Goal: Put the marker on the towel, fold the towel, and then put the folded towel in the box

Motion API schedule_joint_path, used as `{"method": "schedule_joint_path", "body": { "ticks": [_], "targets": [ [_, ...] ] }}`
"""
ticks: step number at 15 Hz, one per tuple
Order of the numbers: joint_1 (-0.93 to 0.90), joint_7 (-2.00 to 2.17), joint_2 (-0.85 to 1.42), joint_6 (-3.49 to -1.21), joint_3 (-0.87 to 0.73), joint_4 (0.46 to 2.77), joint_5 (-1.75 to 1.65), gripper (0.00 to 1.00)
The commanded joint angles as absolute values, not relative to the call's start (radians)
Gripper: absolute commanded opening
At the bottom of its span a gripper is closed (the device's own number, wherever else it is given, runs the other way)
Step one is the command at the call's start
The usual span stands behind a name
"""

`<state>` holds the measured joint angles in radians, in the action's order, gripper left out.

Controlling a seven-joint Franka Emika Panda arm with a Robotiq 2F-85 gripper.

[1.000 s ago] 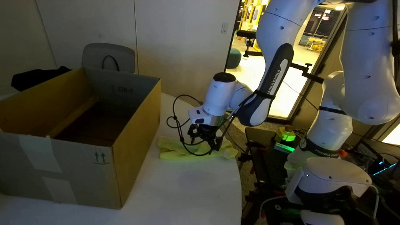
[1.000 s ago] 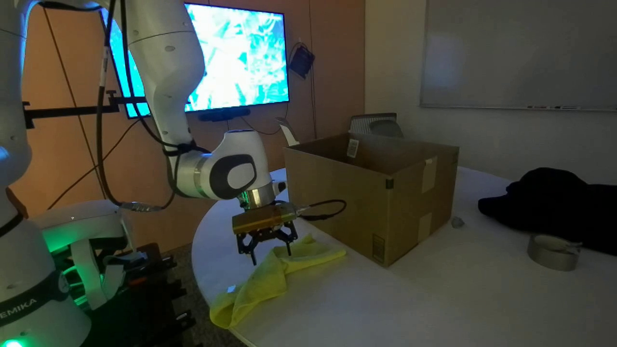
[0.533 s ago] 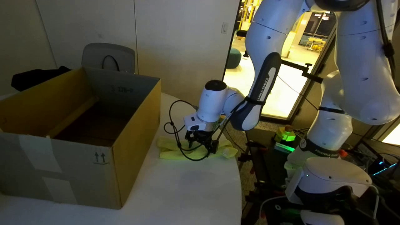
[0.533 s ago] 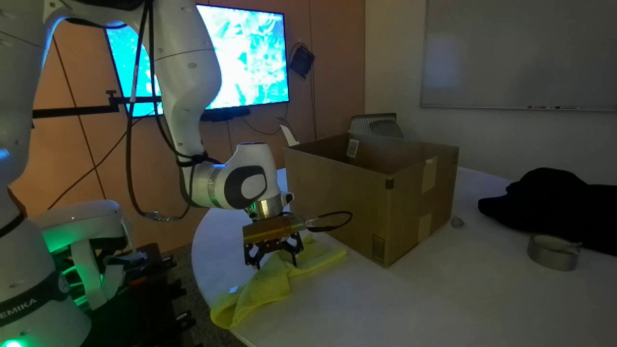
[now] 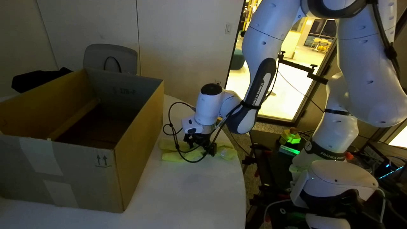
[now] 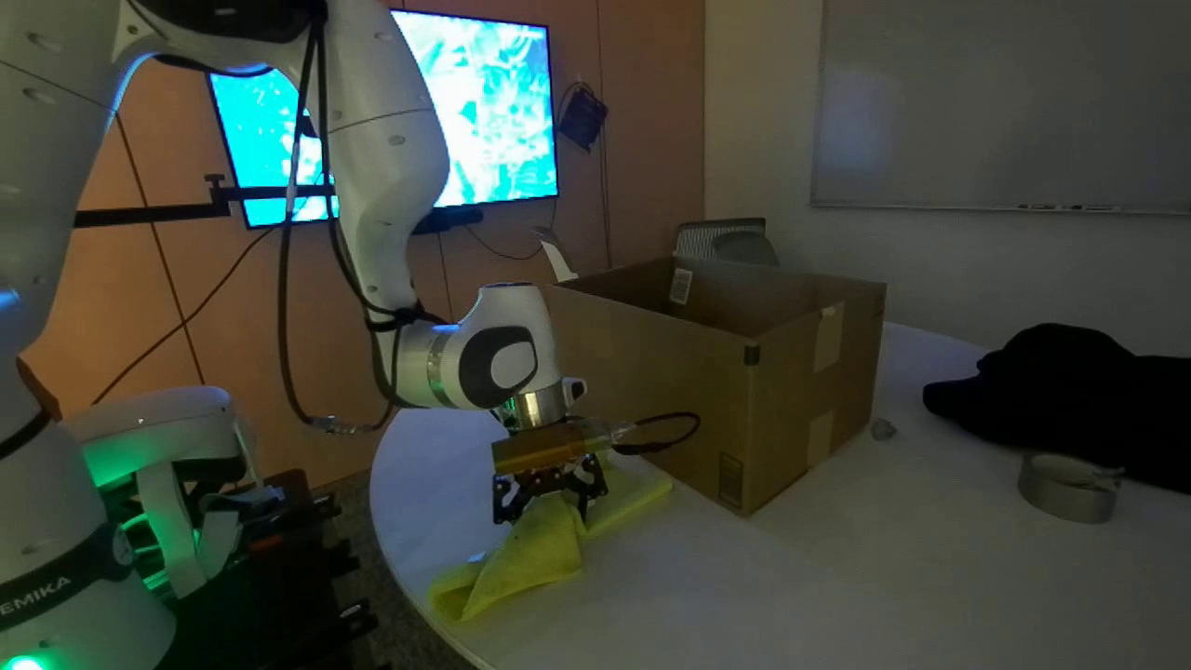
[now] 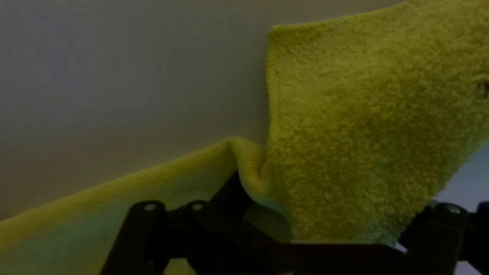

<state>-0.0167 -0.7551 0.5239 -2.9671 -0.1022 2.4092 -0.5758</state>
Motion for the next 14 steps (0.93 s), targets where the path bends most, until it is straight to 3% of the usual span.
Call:
{"method": "schedule_joint_path", "body": {
  "ticks": [1,6,14],
  "targets": [
    [-0.002,-0.745,0.513,-2.941,-0.109,2.394,-0.588,0.42],
    [0.123,-0.793,0.341,-2.887,-0.073,2.454,-0.523,0.05],
    [0.183,-0.770,0.037,-2.672,-0.115,2.393,-0.386,0.05]
  ]
}}
